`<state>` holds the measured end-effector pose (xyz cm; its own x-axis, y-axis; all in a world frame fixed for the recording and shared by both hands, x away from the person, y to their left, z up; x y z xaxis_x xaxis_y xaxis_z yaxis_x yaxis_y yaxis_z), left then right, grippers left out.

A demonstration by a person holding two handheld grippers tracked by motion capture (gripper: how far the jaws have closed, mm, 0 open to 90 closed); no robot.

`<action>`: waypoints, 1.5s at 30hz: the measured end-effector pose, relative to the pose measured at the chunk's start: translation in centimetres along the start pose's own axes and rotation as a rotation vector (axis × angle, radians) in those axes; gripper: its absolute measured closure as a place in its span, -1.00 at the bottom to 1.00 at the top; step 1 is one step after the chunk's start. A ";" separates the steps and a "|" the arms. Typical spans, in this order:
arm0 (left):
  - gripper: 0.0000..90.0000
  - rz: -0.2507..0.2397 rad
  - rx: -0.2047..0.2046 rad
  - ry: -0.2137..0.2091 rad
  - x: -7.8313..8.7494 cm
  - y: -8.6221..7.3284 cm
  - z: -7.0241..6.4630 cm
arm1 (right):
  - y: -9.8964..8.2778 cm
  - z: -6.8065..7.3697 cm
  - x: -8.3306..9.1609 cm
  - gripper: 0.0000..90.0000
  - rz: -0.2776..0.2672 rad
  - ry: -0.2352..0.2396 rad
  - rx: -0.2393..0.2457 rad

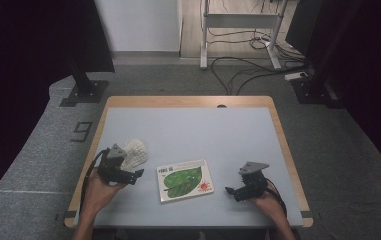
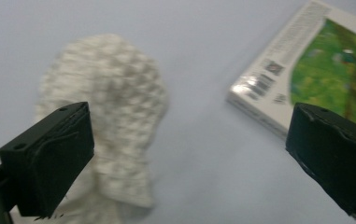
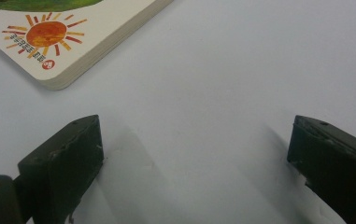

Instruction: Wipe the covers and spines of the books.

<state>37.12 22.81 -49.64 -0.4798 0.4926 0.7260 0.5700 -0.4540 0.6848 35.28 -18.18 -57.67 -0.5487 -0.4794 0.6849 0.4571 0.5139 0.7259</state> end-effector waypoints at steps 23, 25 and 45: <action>-0.45 0.111 0.085 0.024 -4.3 -1.5 7.6 | 0.0 0.0 0.0 -0.94 -0.005 -0.004 0.001; -0.25 0.118 0.080 0.025 -4.6 -1.9 7.8 | 0.0 0.0 0.0 -0.94 -0.005 -0.004 0.001; 0.60 0.097 0.054 -0.007 -3.4 -1.6 6.5 | 0.0 0.0 0.0 -0.94 -0.006 -0.004 0.000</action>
Point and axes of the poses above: each handheld gripper's, and its own axes: x roughly backward along the jaws, y roughly out of its top, z roughly to its left, the point moved 6 cm from there along -x, roughly forward along the jaws, and after that the axes turned 6 degrees about -y, right-handed, at the moved point
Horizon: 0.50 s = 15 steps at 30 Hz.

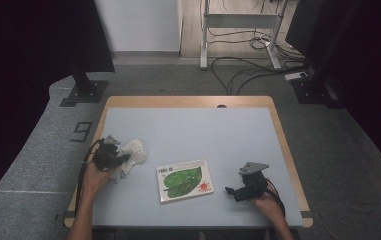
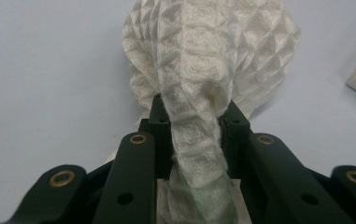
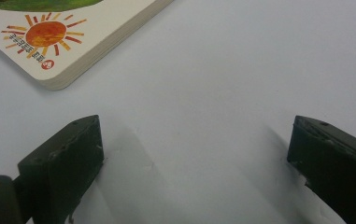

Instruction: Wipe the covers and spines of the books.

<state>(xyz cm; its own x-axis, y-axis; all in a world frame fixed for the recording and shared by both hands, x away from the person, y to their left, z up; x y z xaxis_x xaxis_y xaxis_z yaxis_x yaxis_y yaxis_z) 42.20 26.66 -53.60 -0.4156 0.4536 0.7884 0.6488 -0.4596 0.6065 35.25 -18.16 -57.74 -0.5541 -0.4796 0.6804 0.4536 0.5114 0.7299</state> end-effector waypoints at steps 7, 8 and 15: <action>0.60 -0.030 -0.004 -0.057 1.1 0.9 -1.8 | 0.0 0.0 0.0 -0.94 0.000 0.000 -0.001; 0.60 -0.030 -0.004 -0.057 1.1 0.9 -1.8 | 0.0 0.0 0.0 -0.94 0.000 0.000 -0.001; 0.58 -0.065 -0.050 -0.090 2.0 2.0 -4.0 | 0.0 0.0 0.0 -0.94 0.000 0.000 0.000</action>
Point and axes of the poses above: each handheld gripper's, and its own axes: x roughly backward along the jaws, y roughly out of its top, z roughly to its left, the point moved 6 cm from there along -x, roughly forward along the jaws, and after that the axes turned 6 degrees about -y, right-handed, at the moved point
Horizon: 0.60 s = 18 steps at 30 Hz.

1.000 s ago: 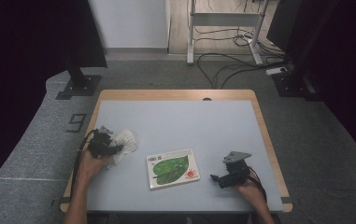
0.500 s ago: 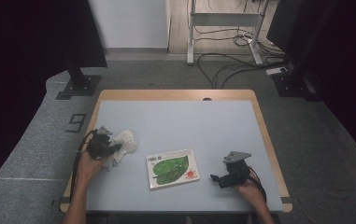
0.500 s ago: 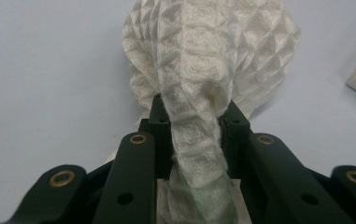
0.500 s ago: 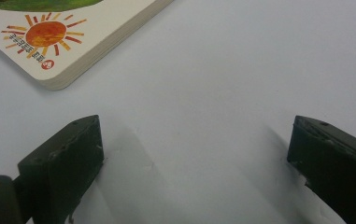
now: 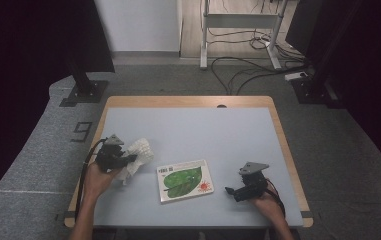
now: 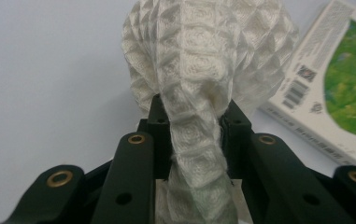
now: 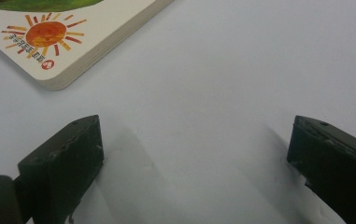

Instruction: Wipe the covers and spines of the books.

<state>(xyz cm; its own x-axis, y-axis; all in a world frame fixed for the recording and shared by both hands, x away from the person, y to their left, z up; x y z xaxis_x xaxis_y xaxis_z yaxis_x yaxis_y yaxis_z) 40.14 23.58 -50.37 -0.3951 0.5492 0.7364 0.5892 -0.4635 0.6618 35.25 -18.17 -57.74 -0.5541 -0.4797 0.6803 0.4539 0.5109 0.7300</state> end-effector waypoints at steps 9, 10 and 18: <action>0.57 -0.014 -0.051 -0.067 -0.6 1.6 -3.3 | 0.0 0.0 0.0 -0.94 -0.001 0.000 0.000; 0.57 -0.014 -0.051 -0.067 -0.6 1.6 -3.3 | 0.0 0.0 0.0 -0.94 0.000 0.000 0.000; 0.56 0.000 -0.086 -0.107 -2.3 2.3 -5.6 | 0.0 0.0 0.0 -0.94 0.000 0.000 0.000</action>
Point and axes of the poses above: each handheld gripper's, and its own axes: x roughly backward along the jaws, y roughly out of its top, z roughly to its left, the point moved 6 cm from there along -x, roughly forward along the jaws, and after that the axes turned 6 degrees about -y, right-handed, at the moved point
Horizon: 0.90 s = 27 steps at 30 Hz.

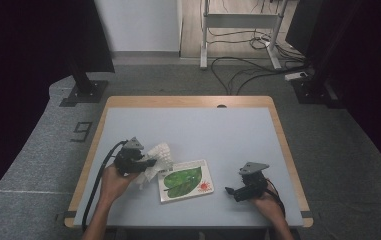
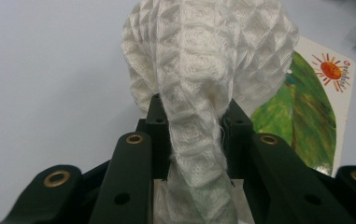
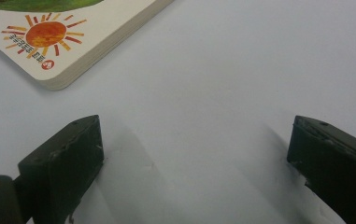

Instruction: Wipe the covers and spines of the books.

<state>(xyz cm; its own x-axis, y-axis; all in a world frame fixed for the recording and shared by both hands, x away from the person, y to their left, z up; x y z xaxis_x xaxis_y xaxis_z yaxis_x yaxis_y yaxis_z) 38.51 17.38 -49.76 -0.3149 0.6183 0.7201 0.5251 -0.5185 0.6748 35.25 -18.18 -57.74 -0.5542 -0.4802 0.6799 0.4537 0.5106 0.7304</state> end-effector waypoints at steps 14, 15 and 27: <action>0.54 0.058 -0.021 0.003 -3.3 -0.6 -1.0 | 0.0 0.0 0.0 -0.94 0.000 0.000 0.000; 0.54 0.064 -0.020 0.000 -3.7 -0.8 -1.0 | 0.0 0.0 0.0 -0.94 0.000 0.000 0.001; 0.52 0.073 -0.033 0.023 -5.3 -1.0 -1.4 | 0.0 0.0 0.0 -0.94 0.000 0.002 -0.001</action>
<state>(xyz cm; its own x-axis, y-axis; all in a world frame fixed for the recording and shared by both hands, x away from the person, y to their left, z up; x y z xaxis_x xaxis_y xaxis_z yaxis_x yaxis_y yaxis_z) 38.57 13.81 -53.99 -0.2948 0.5646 0.7709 0.5213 -0.5811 0.6249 35.26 -18.17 -57.74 -0.5527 -0.4815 0.6802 0.4548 0.5097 0.7303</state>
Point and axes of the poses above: each handheld gripper's, and its own axes: x roughly backward along the jaws, y roughly out of its top, z roughly to its left, the point moved 6 cm from there along -x, roughly forward along the jaws, and after that the axes turned 6 degrees about -y, right-handed, at the moved point
